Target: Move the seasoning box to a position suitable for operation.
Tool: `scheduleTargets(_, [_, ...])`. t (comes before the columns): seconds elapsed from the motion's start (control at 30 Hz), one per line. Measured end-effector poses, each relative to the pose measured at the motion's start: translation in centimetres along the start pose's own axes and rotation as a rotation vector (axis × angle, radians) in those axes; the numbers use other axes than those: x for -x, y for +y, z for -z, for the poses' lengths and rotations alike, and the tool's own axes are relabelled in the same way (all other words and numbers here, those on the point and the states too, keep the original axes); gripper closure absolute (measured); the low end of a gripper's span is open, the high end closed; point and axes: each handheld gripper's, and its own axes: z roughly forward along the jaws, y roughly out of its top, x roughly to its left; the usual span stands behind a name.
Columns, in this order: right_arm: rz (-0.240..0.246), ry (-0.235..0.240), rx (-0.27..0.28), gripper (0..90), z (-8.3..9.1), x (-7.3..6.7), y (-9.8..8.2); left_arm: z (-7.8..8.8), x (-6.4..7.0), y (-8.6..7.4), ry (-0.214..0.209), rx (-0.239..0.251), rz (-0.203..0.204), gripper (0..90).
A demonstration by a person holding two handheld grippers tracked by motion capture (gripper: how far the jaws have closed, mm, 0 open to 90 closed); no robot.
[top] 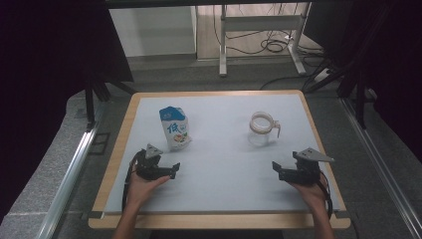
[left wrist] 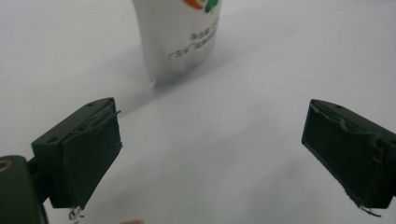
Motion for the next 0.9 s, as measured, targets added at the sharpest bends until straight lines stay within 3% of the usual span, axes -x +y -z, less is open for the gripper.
scheduleTargets(0.2, [-0.022, 0.001, 0.011, 11.8, 0.8, 0.5, -0.1, 1.3, 0.1, 0.1, -0.045, 0.028, 0.002, 7.0])
scheduleTargets(0.33, [-0.035, 0.024, 0.025, 11.8, 0.7, 0.5, 0.4, 2.2, 0.1, 0.1, -0.051, 0.050, -0.006, 8.8])
scheduleTargets(0.43, [-0.002, 0.019, 0.022, 11.7, 0.2, -0.2, 1.5, 2.6, -0.3, 0.1, -0.059, 0.050, -0.017, 8.7])
scheduleTargets(0.63, [0.029, 0.023, 0.026, 10.0, -0.1, -1.0, 2.6, 2.9, -1.0, -0.1, -0.068, 0.044, 0.000, 8.2])
scheduleTargets(0.9, [0.052, 0.036, 0.039, 4.3, 0.1, -1.3, 5.3, 3.1, -0.6, -0.1, -0.094, 0.039, 0.018, 7.7])
